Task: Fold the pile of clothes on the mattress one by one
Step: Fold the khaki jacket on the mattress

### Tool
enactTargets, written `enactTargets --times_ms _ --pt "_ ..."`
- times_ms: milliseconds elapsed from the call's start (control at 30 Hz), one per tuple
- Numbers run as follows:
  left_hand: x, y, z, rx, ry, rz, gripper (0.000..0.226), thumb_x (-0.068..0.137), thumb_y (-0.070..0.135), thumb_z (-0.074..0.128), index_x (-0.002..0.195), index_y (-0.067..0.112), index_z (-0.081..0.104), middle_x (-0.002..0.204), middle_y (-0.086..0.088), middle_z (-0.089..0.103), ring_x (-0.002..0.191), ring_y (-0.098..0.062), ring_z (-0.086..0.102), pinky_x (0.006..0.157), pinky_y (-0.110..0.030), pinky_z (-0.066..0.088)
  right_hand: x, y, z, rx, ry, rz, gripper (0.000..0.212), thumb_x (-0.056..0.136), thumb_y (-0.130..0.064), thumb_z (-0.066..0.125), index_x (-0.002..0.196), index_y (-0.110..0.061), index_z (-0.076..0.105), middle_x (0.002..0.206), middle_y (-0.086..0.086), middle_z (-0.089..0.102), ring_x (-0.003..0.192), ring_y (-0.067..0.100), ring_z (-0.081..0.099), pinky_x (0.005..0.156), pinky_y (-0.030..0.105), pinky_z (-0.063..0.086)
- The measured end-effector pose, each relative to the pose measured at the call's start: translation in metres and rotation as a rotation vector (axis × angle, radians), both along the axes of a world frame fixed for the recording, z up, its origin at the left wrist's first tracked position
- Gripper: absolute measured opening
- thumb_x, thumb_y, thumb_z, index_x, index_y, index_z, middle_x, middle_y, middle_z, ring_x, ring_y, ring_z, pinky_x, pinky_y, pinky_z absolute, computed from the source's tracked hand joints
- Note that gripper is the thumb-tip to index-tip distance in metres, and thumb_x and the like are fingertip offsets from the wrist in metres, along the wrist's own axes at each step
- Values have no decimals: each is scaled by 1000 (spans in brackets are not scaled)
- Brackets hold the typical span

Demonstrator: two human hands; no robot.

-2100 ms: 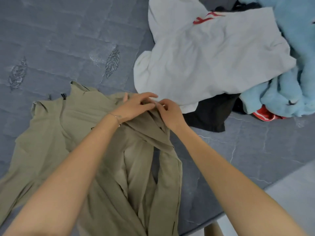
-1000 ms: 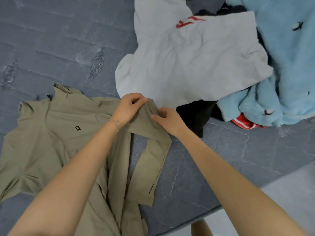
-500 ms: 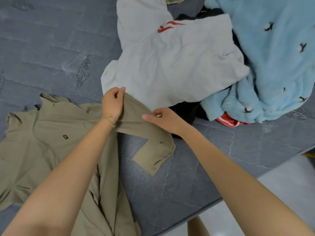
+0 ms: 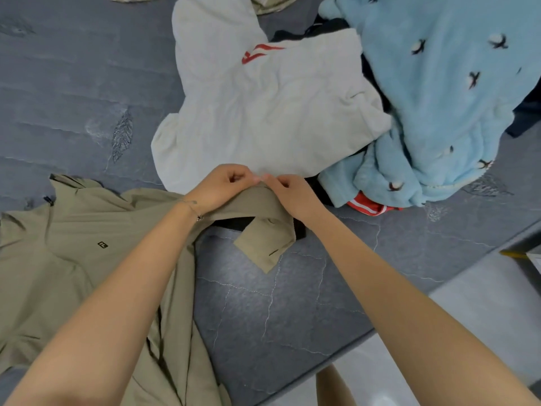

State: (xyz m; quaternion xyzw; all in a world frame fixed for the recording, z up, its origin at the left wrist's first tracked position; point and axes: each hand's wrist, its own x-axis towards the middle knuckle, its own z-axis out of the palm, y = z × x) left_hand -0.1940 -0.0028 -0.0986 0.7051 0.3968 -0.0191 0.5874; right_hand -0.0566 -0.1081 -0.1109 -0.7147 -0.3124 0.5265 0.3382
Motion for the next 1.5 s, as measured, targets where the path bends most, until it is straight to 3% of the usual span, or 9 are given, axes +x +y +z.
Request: enactTargets --times_ms 100,200,467,567,767,900,1167,1300,1500 --pt "-2 6 -4 53 -12 129 24 97 21 57 74 18 62 72 4 55 68 -2 48 68 -14 39 11 -17 2 -45 126 140 42 90 -41 64 61 -17 45 55 -6 40 45 1 36 48 12 30" --pt "-2 9 -9 122 6 254 23 97 18 56 74 20 59 76 0 53 71 -5 47 71 -16 39 24 -33 -1 -114 116 292 22 83 -26 74 81 -6 65 67 -1 65 60 4 57 66 23 49" --pt "24 -7 -5 131 79 240 21 100 18 47 83 18 59 85 5 58 77 3 52 76 -17 38 77 -34 10 64 -366 -75 17 79 -23 73 91 -21 62 86 -7 60 85 13 56 78 29 45" --pt "46 -21 -1 67 132 21 26 99 38 48 107 18 64 108 3 65 99 -8 58 90 -23 41 87 -32 20 101 -373 -6 23 76 -22 74 93 -28 59 86 -5 60 87 14 54 79 31 46" --pt "83 -34 17 51 -29 34 21 97 23 55 86 12 69 86 -7 67 80 -7 56 78 -17 43 103 -43 30 67 -516 114 36 77 -2 54 108 -19 62 98 2 65 97 22 54 85 41 45" --pt "85 -31 18 98 -101 200 21 98 18 54 83 15 68 83 4 65 81 -6 57 81 -17 45 123 -56 25 -102 -537 98 17 82 -18 65 94 -8 68 92 5 67 89 23 60 82 40 46" --pt "104 -28 10 257 -107 472 22 96 14 54 76 14 63 75 6 59 67 5 51 70 -10 40 153 -53 38 49 -402 -162 50 94 -25 60 56 -17 28 52 -2 24 50 11 25 49 22 25" --pt "111 -37 6 325 -72 457 21 95 15 56 80 9 68 79 4 64 72 -2 54 71 -8 40 166 -40 38 57 -538 -171 47 93 -36 59 58 -11 39 51 2 31 52 15 33 52 30 24" --pt "102 -43 -13 461 -74 477 16 95 20 58 86 17 70 84 5 62 83 -8 54 80 -21 44 166 -28 12 -38 -661 -131 25 92 -30 60 96 -7 69 95 10 68 89 22 59 72 29 40"
